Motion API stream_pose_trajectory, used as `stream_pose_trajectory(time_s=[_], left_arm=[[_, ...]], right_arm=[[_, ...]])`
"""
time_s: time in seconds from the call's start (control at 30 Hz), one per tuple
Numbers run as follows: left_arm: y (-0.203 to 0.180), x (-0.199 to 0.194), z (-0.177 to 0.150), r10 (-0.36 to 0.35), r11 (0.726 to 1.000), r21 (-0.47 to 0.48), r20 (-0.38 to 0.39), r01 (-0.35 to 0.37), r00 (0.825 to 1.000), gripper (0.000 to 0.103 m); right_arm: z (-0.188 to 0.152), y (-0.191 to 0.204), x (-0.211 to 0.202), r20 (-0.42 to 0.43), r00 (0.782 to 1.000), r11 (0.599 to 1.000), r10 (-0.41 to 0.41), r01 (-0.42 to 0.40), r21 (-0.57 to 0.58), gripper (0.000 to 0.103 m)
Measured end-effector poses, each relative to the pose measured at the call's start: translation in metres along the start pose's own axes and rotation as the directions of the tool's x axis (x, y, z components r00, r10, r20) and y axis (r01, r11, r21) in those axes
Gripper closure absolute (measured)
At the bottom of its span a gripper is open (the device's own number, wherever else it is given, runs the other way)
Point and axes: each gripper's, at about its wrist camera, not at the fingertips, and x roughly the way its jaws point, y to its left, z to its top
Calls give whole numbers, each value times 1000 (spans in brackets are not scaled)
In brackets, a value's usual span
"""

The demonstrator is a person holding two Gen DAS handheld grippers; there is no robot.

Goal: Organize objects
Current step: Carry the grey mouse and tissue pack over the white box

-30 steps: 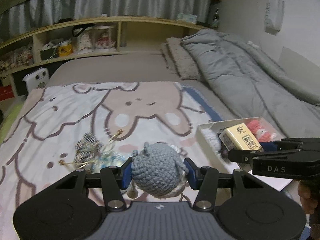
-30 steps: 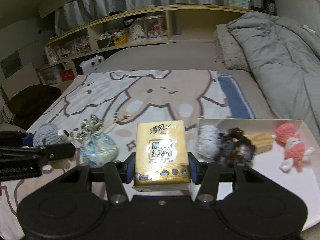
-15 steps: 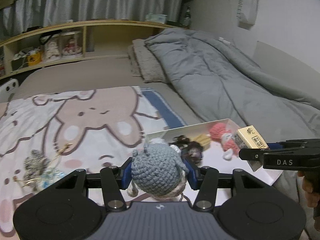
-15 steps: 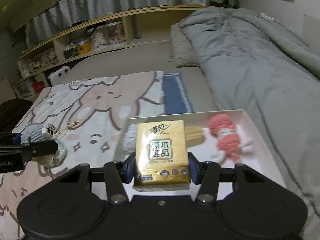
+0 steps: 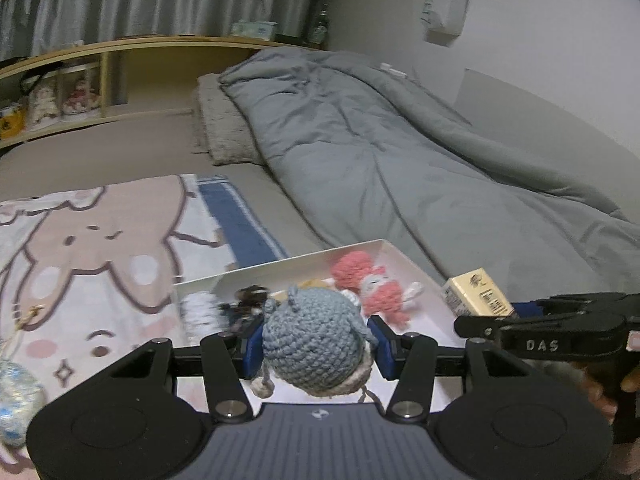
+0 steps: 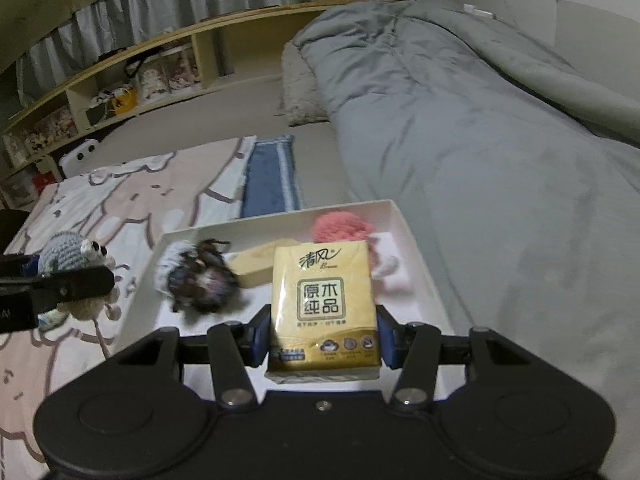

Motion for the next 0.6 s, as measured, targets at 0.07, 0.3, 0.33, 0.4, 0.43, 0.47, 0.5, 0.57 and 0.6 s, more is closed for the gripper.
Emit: stream_pose_trajectory(time_s=[0.07, 0.3, 0.33, 0.4, 0.43, 0.47, 0.5, 0.57, 0.6], left_arm=[[-8, 9, 0, -16, 1000, 2, -8, 16, 1000, 50], [-35, 42, -8, -62, 997, 35, -56, 64, 996, 50], [-38, 47, -11, -67, 997, 43, -67, 70, 996, 50], [-44, 57, -17, -74, 995, 55, -91, 79, 993, 50], [-46, 63, -20, -78, 995, 56, -104, 84, 992, 50], [-47, 68, -23, -80, 995, 55, -115, 87, 990, 50], [-48, 72, -26, -81, 995, 52, -125, 89, 989, 50], [-49, 79, -30, -86, 995, 40, -143, 93, 986, 50], [-50, 84, -32, -91, 995, 31, -153, 97, 984, 50]], right_arm=[[-4, -9, 2, -5, 1000, 1000, -9, 9, 1, 50], [-20, -32, 23, -45, 999, 1000, -5, 5, -8, 50], [-23, -33, 27, -53, 999, 1000, -4, 3, -18, 50], [-29, -35, 34, -70, 998, 999, 0, -3, -42, 50], [-31, -35, 37, -77, 997, 999, 1, -5, -50, 50], [-33, -36, 39, -85, 996, 999, 4, -9, -54, 50], [-35, -37, 42, -92, 996, 998, 6, -11, -54, 50], [-39, -39, 46, -101, 995, 999, 9, -14, -53, 50], [-40, -40, 48, -103, 995, 999, 9, -15, -51, 50]])
